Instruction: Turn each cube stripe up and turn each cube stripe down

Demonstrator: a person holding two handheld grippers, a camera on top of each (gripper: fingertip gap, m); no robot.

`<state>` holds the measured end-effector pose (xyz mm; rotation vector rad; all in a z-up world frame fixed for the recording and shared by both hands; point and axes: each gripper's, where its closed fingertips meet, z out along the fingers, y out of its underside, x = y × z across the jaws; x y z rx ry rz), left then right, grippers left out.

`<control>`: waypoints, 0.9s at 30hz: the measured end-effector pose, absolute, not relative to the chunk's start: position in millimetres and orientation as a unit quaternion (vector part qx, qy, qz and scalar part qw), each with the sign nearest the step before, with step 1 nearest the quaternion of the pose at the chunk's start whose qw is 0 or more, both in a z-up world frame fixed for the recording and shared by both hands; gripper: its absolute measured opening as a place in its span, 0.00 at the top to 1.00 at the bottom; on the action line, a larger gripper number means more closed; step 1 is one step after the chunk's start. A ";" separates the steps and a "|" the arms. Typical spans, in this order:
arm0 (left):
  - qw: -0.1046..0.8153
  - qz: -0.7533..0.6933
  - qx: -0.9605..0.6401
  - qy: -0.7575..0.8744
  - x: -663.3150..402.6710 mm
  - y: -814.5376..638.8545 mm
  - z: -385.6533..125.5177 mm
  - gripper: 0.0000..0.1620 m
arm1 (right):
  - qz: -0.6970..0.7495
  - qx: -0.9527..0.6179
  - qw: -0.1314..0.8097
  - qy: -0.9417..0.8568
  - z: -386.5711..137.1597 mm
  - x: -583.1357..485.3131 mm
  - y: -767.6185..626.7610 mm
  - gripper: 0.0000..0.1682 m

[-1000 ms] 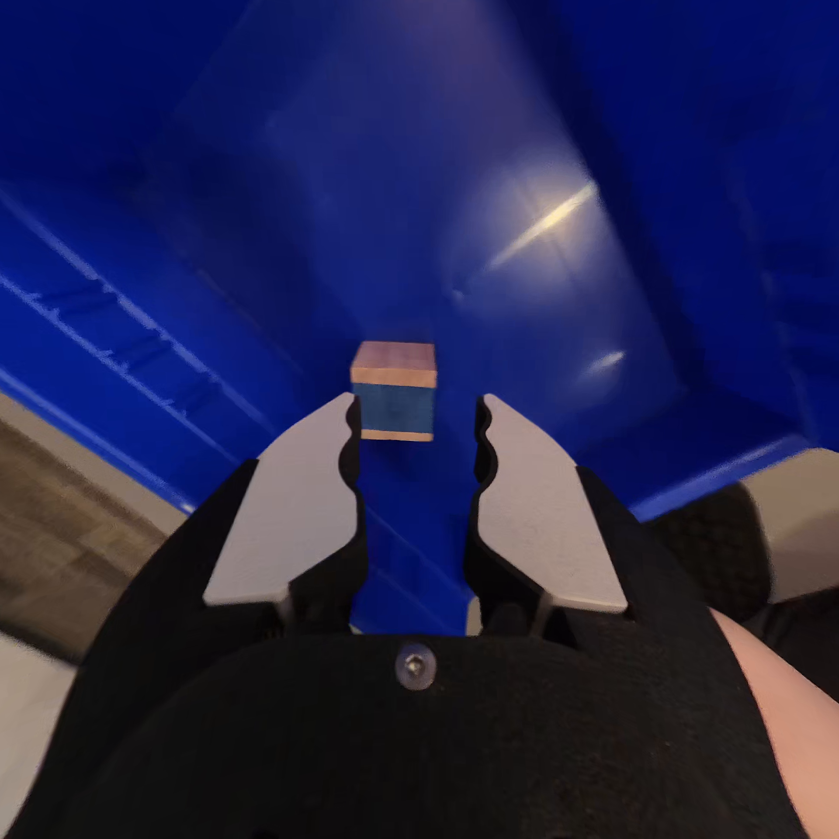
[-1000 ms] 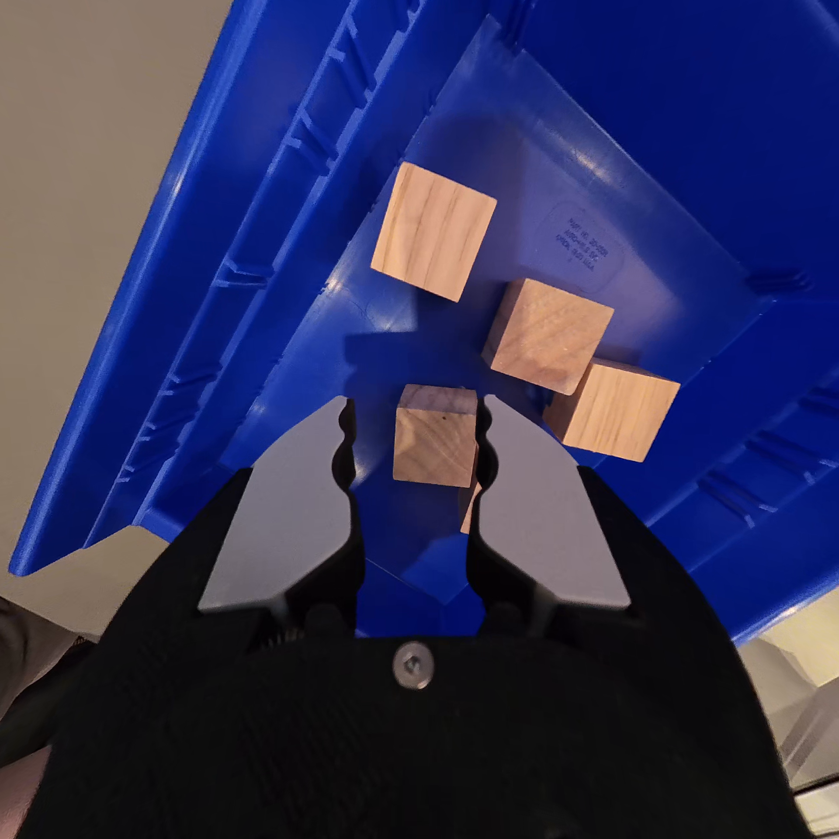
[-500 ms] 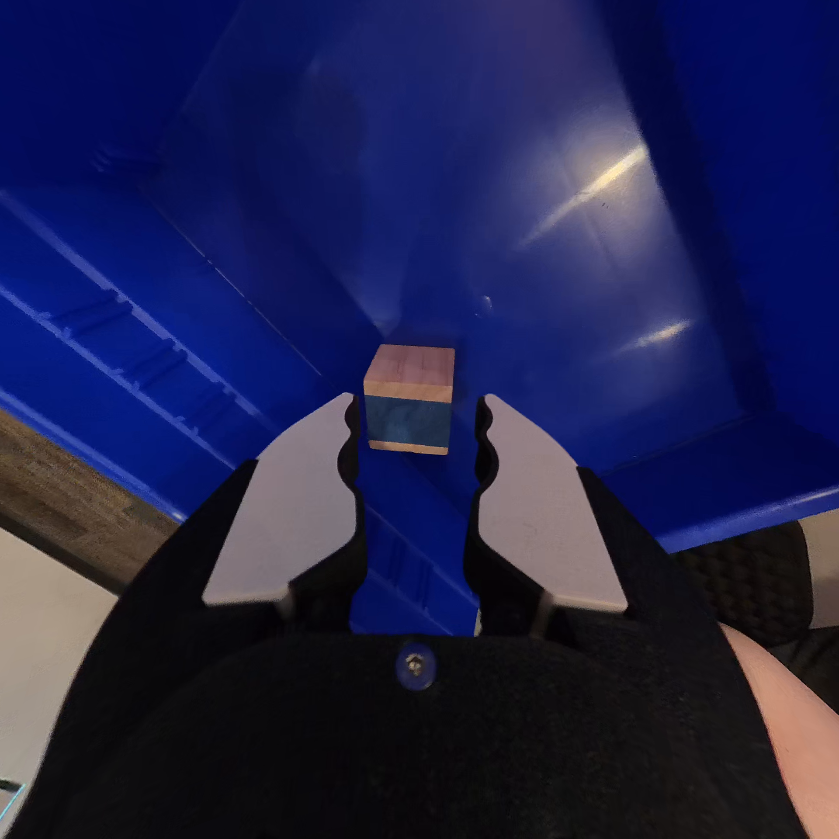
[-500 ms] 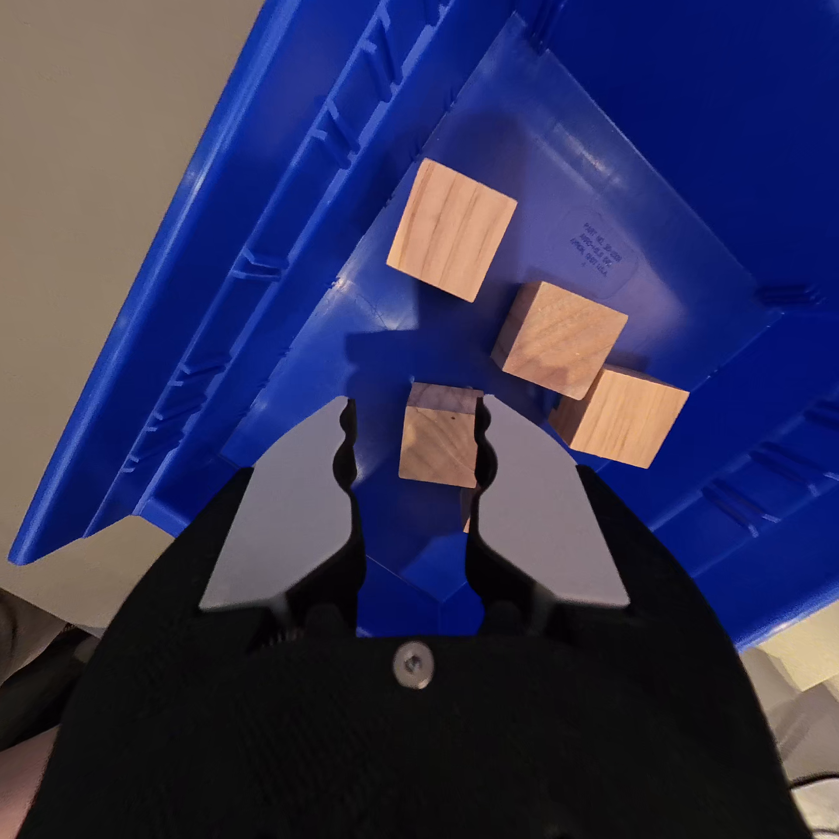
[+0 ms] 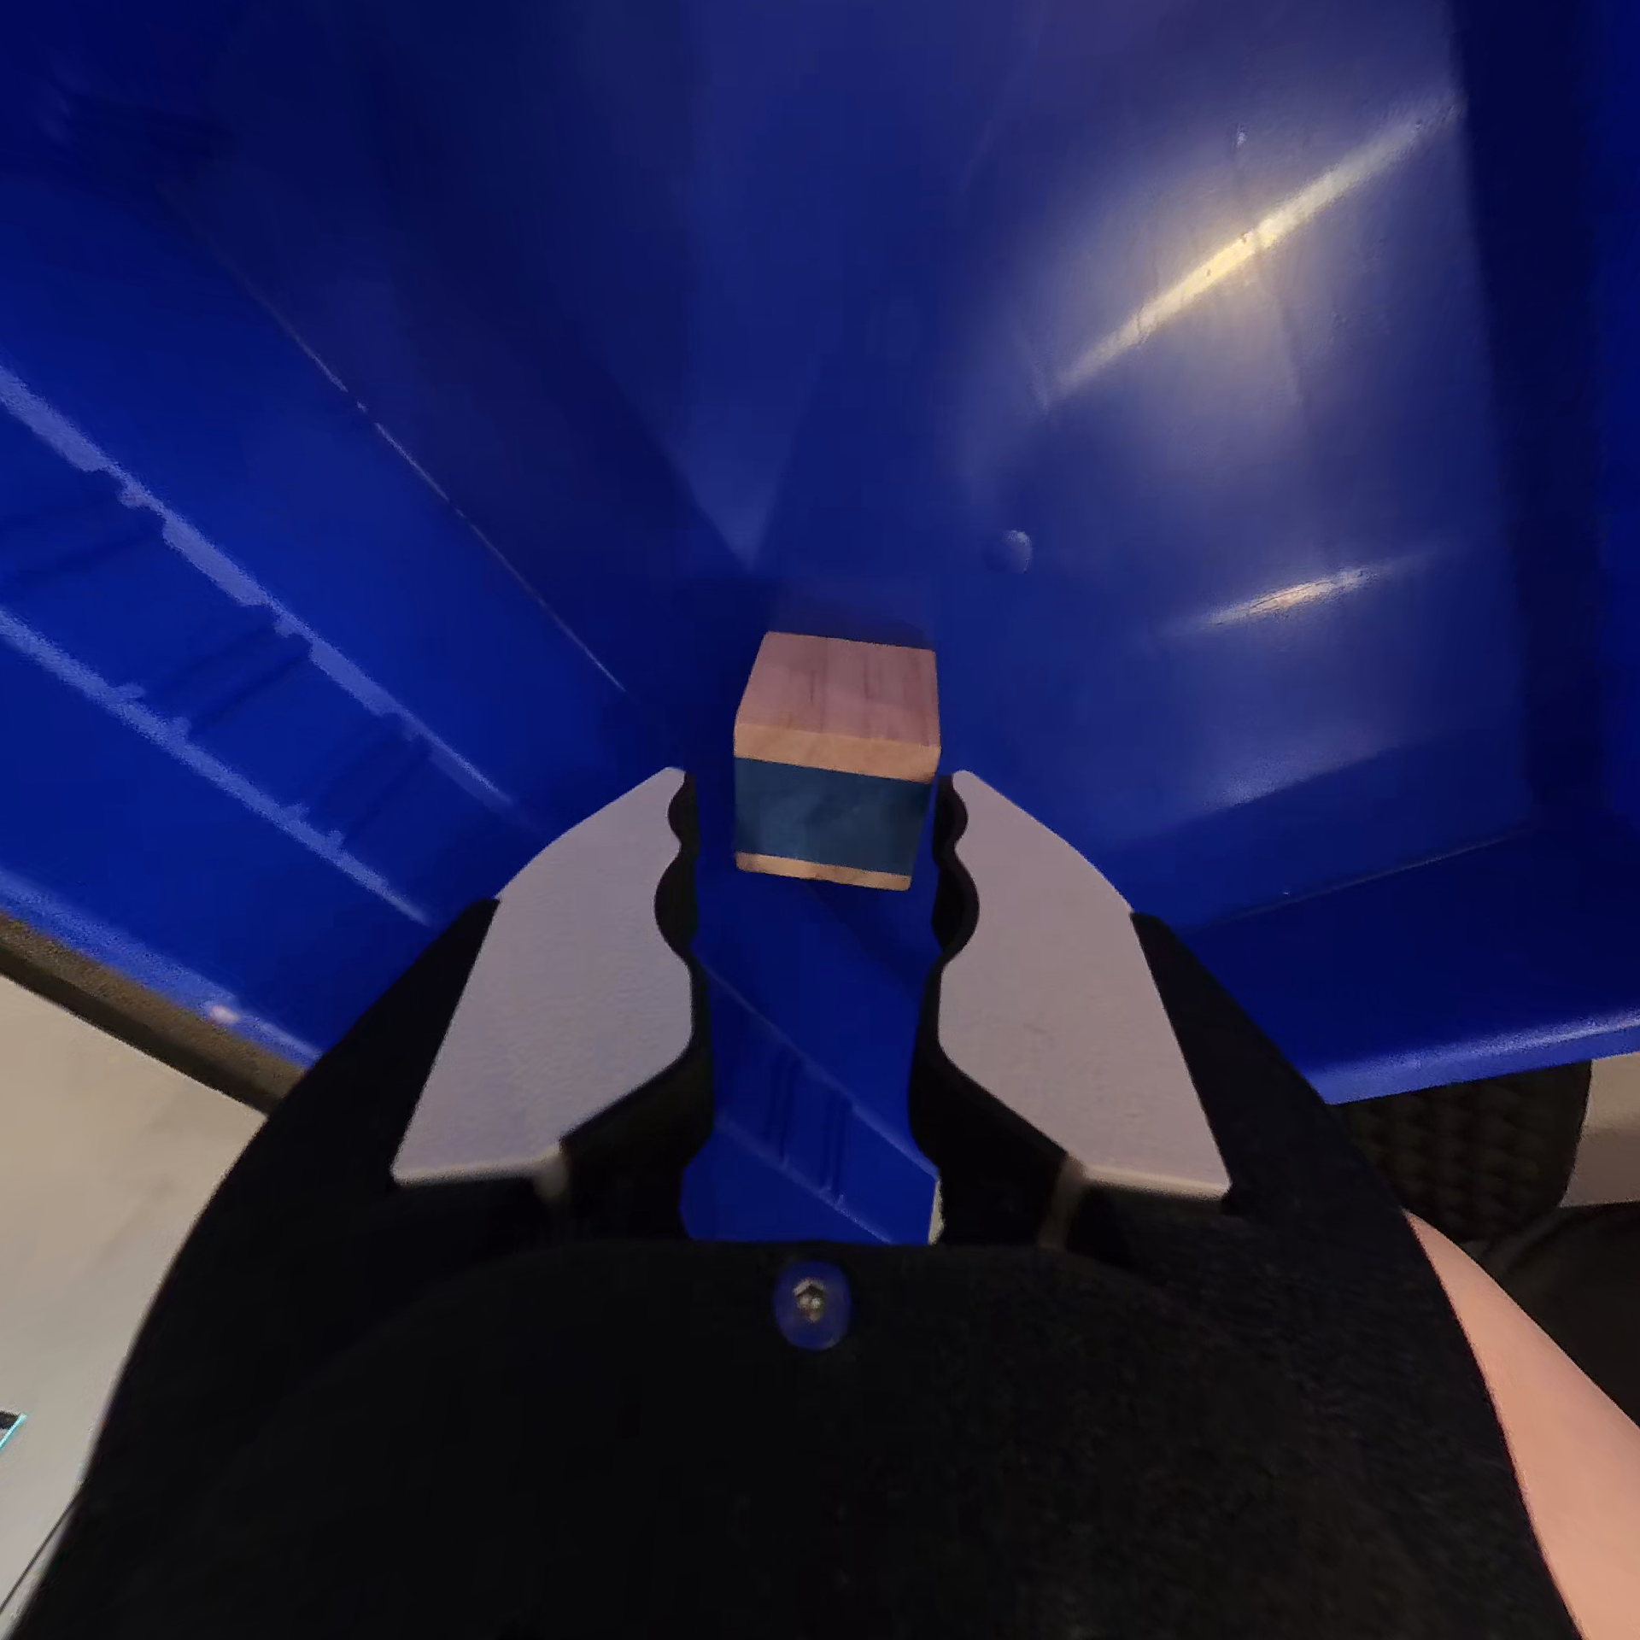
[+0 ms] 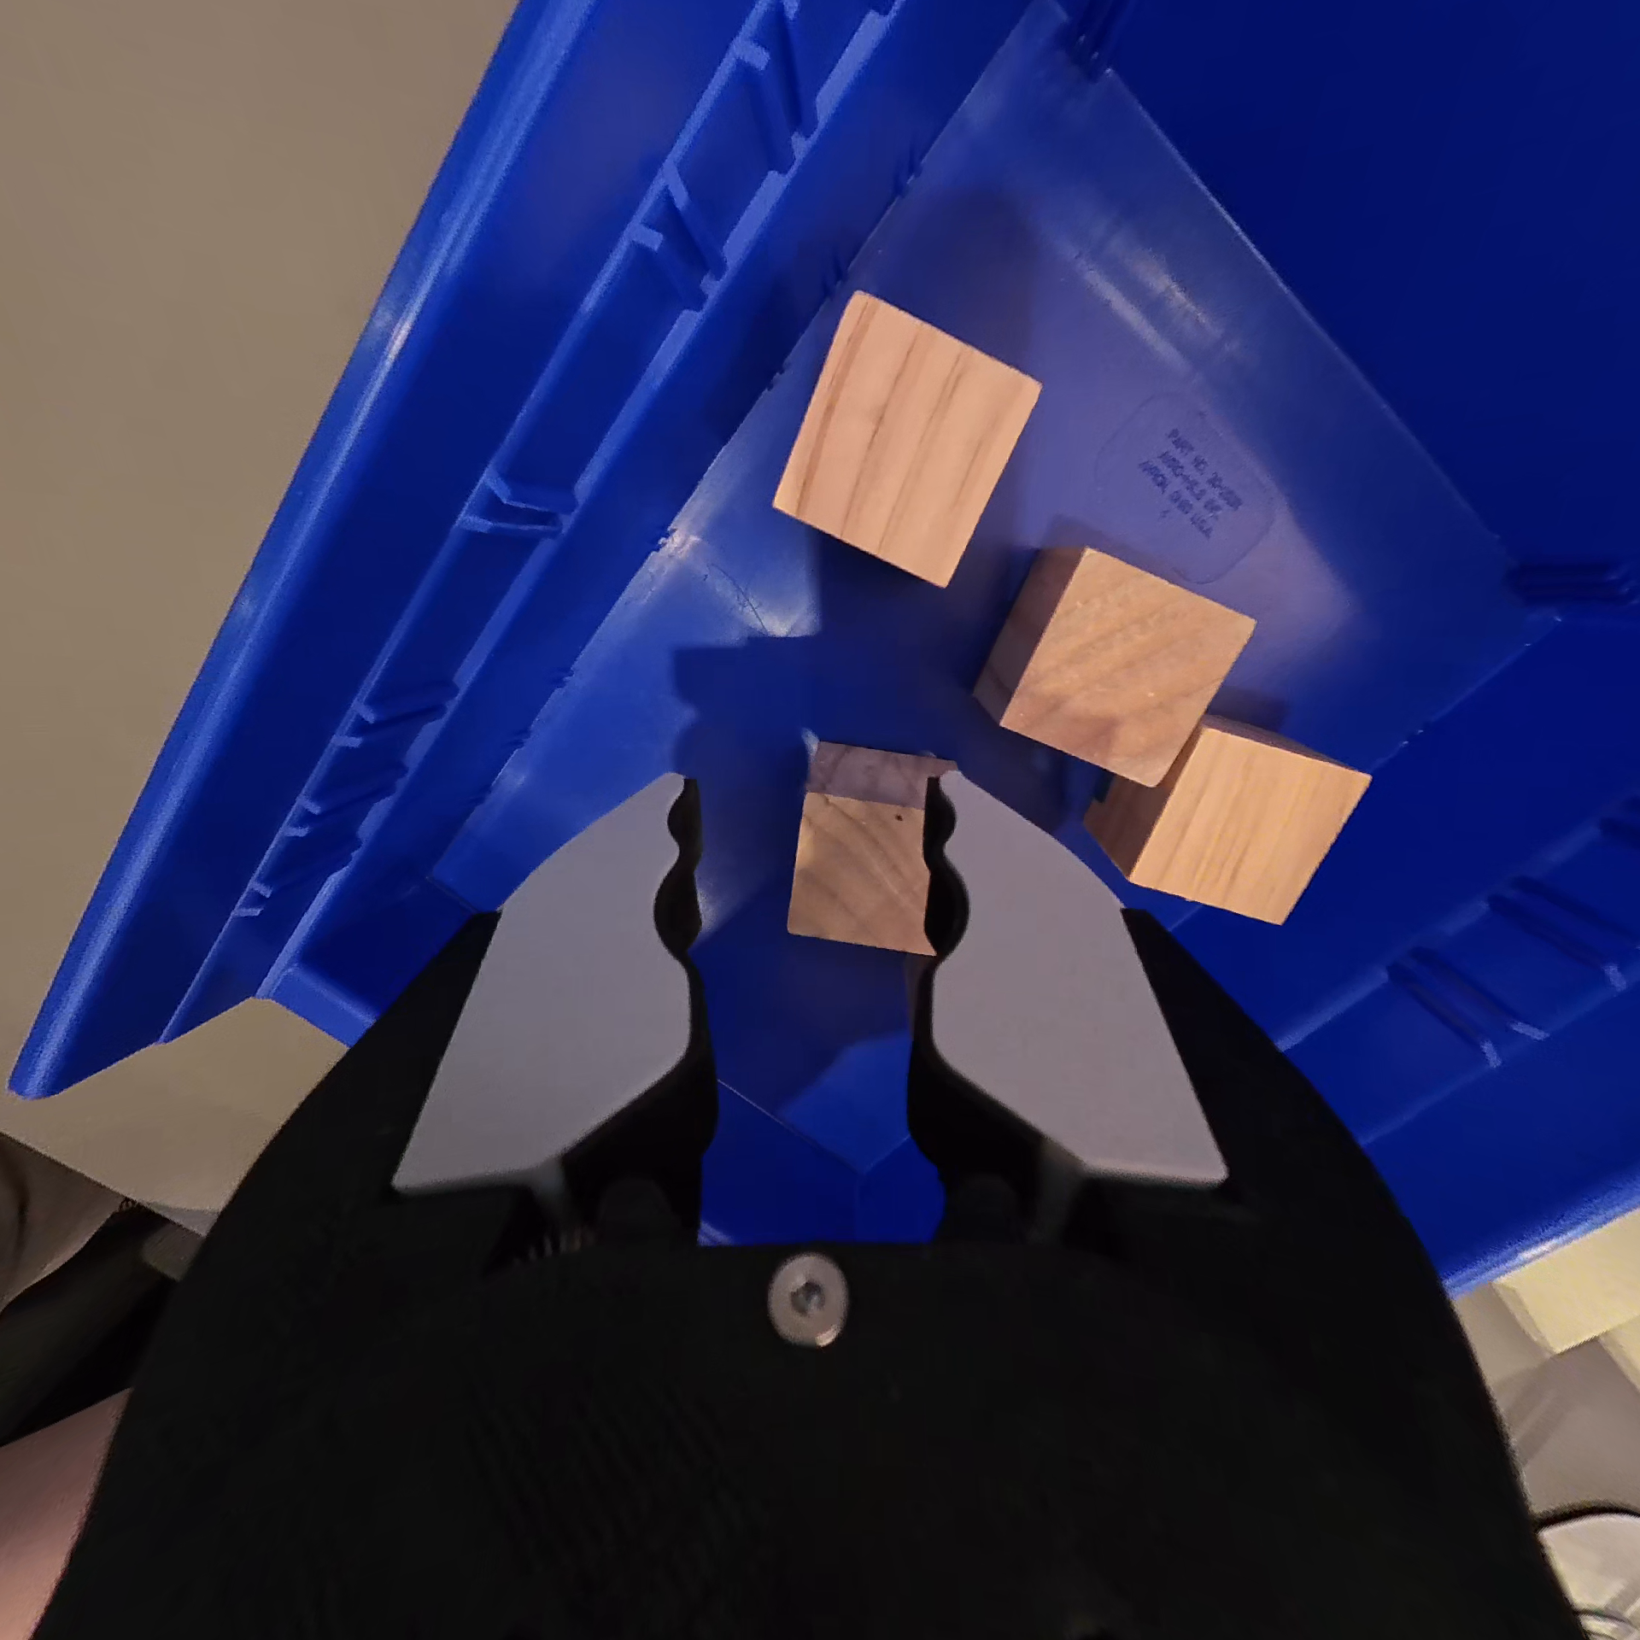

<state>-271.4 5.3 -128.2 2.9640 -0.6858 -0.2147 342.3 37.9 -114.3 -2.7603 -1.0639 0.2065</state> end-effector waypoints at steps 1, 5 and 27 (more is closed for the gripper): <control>0.053 -0.064 0.971 -0.224 -269.8 4.0 -130.9 0.69 | 0.069 -0.927 0.088 -0.359 -114.4 342.2 37.7 0.71; 0.089 -0.068 0.967 -0.227 -272.6 -1.6 -142.7 0.72 | 0.068 -0.926 0.085 -0.363 -114.7 342.0 36.2 0.71; -0.370 0.317 0.789 -0.375 -94.7 10.0 59.8 0.72 | -0.033 -0.737 0.494 -0.461 50.9 232.4 42.7 0.68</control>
